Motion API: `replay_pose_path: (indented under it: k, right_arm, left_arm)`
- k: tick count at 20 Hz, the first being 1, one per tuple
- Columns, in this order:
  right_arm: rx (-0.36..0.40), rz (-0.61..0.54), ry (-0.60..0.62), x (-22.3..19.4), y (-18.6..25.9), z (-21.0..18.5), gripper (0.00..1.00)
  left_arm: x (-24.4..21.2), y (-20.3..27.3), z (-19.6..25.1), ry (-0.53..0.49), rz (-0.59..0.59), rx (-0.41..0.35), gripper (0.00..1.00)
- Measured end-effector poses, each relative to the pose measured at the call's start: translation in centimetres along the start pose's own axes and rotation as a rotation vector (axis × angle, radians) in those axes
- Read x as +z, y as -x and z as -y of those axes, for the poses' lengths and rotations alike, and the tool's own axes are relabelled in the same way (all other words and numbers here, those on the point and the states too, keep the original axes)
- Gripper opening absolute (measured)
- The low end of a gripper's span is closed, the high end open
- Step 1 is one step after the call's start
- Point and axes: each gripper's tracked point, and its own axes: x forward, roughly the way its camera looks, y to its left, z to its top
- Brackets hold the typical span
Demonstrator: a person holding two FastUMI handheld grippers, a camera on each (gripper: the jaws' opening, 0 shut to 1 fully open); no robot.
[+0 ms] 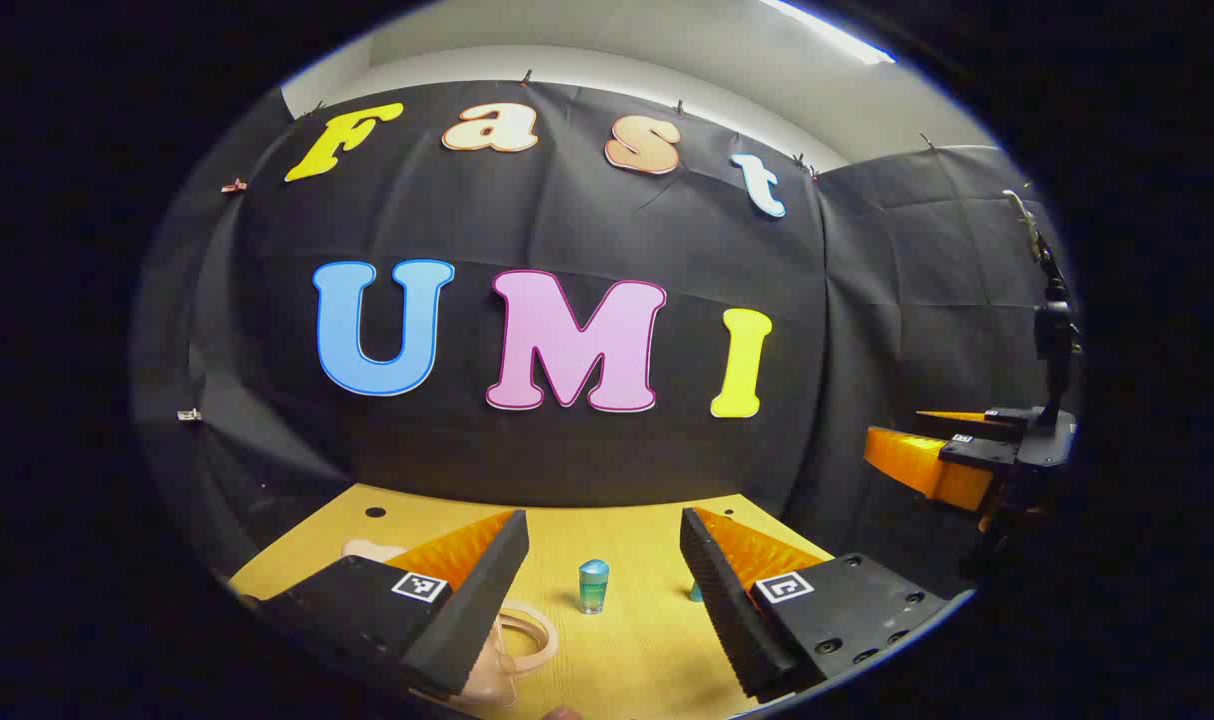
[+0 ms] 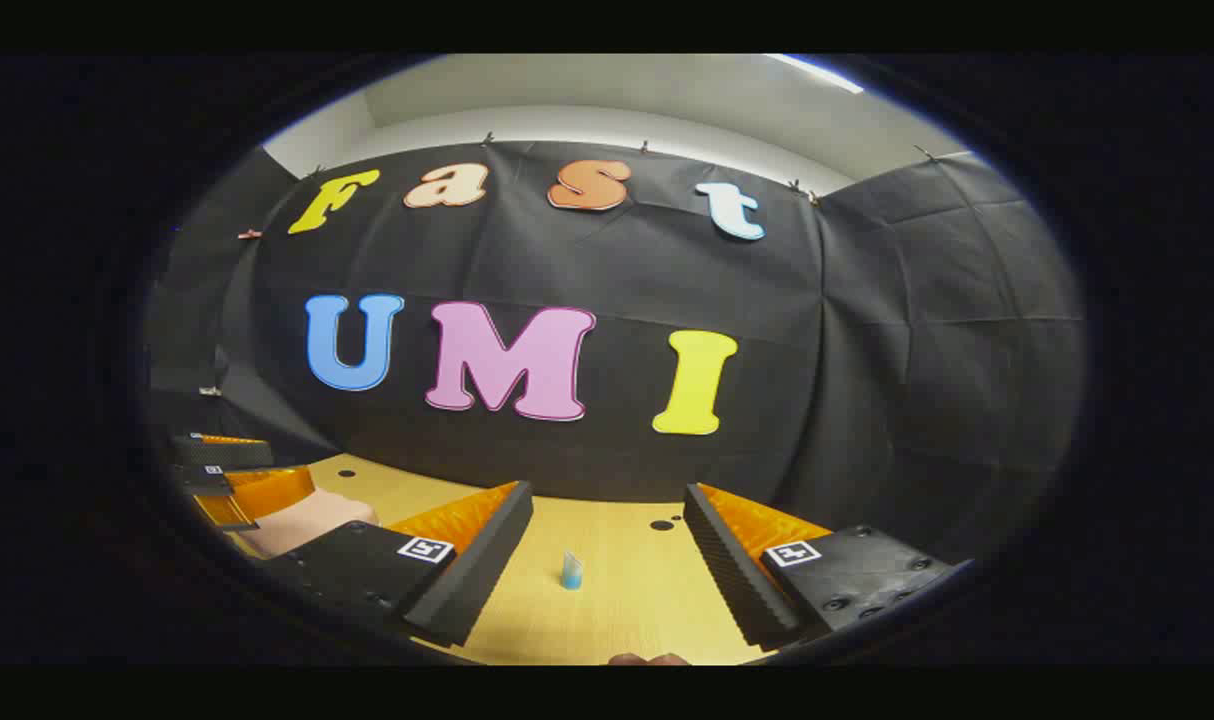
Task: First open the suitcase, pack the skin care products into it, and then close the suitcase.
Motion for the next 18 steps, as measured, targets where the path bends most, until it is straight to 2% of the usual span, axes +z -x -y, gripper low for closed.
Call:
replay_pose_path:
  k: [8, 18]
  right_arm:
    - [0.032, 0.013, 0.0, 0.5, -1.1, -1.8, 0.96]
    - [-0.002, 0.015, 0.01, 0.6, 0.0, -1.1, 0.97]
  left_arm:
    - [0.5, -0.4, -0.8, -0.045, 0.016, 0.005, 0.96]
    - [-0.8, -0.1, -0.7, -0.055, -0.009, -0.016, 0.96]
